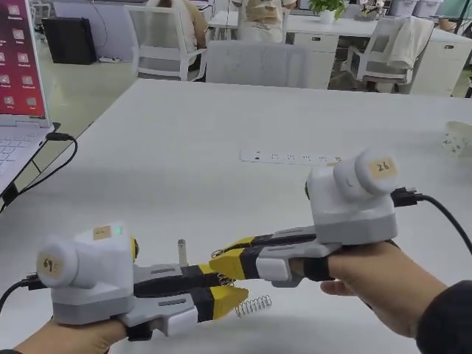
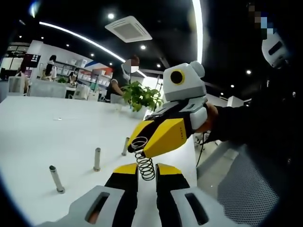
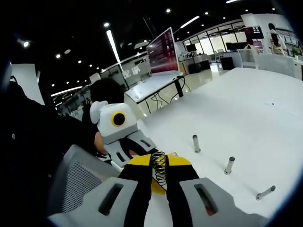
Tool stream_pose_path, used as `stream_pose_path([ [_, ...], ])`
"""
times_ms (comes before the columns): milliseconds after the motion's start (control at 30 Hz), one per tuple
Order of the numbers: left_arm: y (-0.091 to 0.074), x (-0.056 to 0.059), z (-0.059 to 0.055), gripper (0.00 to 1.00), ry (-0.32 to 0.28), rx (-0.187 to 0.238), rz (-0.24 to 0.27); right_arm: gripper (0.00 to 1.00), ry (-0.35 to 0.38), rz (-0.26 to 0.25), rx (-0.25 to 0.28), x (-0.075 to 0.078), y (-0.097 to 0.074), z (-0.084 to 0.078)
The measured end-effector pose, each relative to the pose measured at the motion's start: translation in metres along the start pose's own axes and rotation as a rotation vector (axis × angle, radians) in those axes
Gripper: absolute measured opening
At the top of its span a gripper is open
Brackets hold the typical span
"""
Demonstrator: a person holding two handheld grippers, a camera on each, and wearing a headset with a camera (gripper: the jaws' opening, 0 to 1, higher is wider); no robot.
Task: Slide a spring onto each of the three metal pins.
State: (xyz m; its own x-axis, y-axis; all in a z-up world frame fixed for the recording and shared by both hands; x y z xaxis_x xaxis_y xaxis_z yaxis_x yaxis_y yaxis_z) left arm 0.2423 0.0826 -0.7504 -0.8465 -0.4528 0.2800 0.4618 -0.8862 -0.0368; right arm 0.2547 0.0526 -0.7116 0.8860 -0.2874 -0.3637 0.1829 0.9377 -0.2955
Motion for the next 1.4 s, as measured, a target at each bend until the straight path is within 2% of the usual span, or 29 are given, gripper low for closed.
stream_pose_path([
  [200,-0.001,0.0,-0.002,0.04,0.023,-0.02,0.002,0.08,-0.01,0.0,-0.013,0.0,-0.001,-0.001],
  [433,0.0,0.002,-0.01,0.02,0.092,-0.082,-0.011,0.08,-0.048,0.014,-0.081,0.0,-0.009,-0.008],
  [467,0.001,0.003,-0.012,0.02,0.12,-0.101,-0.018,0.08,-0.064,0.015,-0.105,0.0,-0.011,-0.01],
  [667,0.005,0.014,-0.021,0.02,0.191,-0.181,-0.066,0.08,-0.133,0.055,-0.249,-0.003,-0.02,-0.022],
  [867,0.007,0.025,-0.033,0.02,0.273,-0.282,-0.128,0.08,-0.229,0.113,-0.433,-0.01,-0.024,-0.034],
  [1033,0.008,0.028,-0.036,0.02,0.286,-0.307,-0.143,0.08,-0.298,0.133,-0.541,-0.013,-0.024,-0.038],
  [1267,0.006,0.029,-0.039,0.02,0.289,-0.338,-0.151,0.09,-0.339,0.166,-0.63,-0.016,-0.019,-0.042],
  [1400,0.007,0.03,-0.038,0.02,0.284,-0.332,-0.154,0.09,-0.357,0.175,-0.666,-0.017,-0.017,-0.045],
])
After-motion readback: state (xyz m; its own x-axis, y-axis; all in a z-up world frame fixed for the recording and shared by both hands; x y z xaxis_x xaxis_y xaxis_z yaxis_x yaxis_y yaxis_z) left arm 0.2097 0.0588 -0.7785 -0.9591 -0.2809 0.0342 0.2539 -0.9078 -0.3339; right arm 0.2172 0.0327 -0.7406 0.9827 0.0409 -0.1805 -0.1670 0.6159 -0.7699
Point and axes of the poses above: the centre of the closed fingertips' face, and the gripper's own axes: y roughly forward along the fingers, x roughly to its right, z roughly out of its top, the point moved 4 cm from there along -y, roughly backward along the fingers, and after that the axes turned 6 degrees about x, right-handed, at the moved point
